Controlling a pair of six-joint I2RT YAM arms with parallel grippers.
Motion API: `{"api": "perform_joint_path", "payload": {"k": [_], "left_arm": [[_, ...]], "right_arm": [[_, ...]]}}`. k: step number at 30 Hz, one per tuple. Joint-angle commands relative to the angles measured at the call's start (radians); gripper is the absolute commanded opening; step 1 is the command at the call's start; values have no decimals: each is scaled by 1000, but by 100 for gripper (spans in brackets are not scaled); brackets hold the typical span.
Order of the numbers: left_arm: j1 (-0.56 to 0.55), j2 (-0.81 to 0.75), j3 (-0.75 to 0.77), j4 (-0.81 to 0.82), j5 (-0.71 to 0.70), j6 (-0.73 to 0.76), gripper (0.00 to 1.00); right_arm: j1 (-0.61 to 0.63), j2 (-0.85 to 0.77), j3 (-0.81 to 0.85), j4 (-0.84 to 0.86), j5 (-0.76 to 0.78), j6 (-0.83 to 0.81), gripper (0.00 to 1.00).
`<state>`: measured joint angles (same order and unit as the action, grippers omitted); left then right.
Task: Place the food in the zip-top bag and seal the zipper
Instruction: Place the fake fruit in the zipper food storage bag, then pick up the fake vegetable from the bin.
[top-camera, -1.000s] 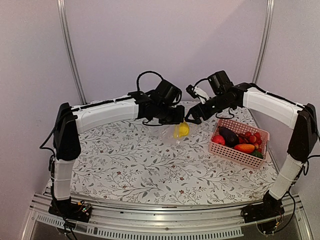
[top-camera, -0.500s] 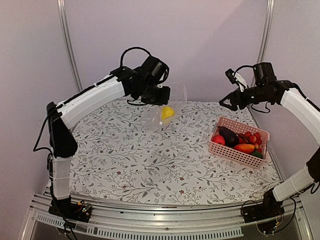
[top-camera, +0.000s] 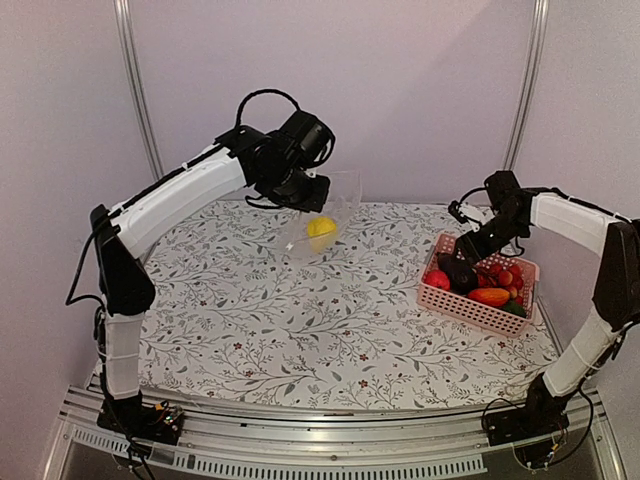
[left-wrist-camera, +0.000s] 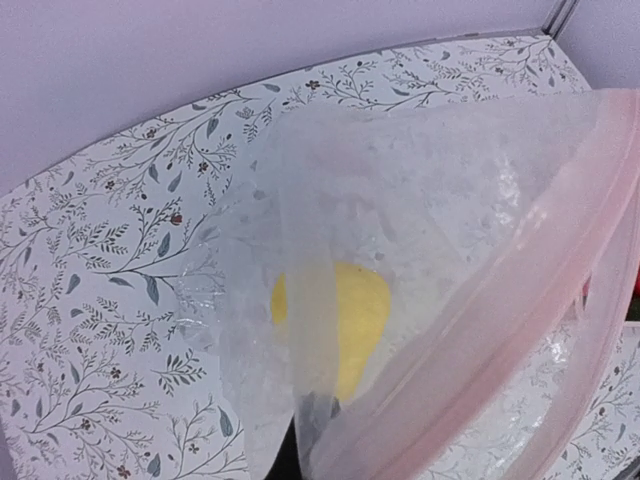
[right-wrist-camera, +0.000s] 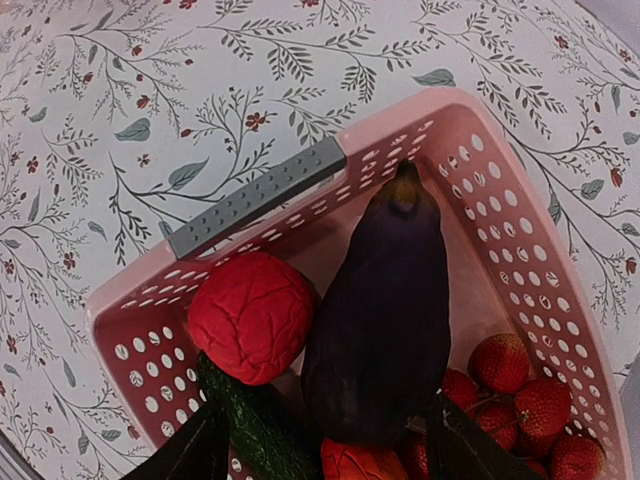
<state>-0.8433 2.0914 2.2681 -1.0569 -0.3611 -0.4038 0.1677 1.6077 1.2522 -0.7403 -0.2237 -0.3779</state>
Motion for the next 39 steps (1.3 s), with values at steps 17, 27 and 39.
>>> {"api": "perform_joint_path", "payload": {"k": [17,27,39], "left_arm": [[12,9,-141,31,51,-55,0],[12,-11,-165,79,99,-55,0],[16,6,-180,168,169,-79,0]], "right_arm": [[-1,291,103,-27,99,37,82],[-1,240,136,-23,97,71,53],[6,-46,140,-21,-225,29,45]]}}
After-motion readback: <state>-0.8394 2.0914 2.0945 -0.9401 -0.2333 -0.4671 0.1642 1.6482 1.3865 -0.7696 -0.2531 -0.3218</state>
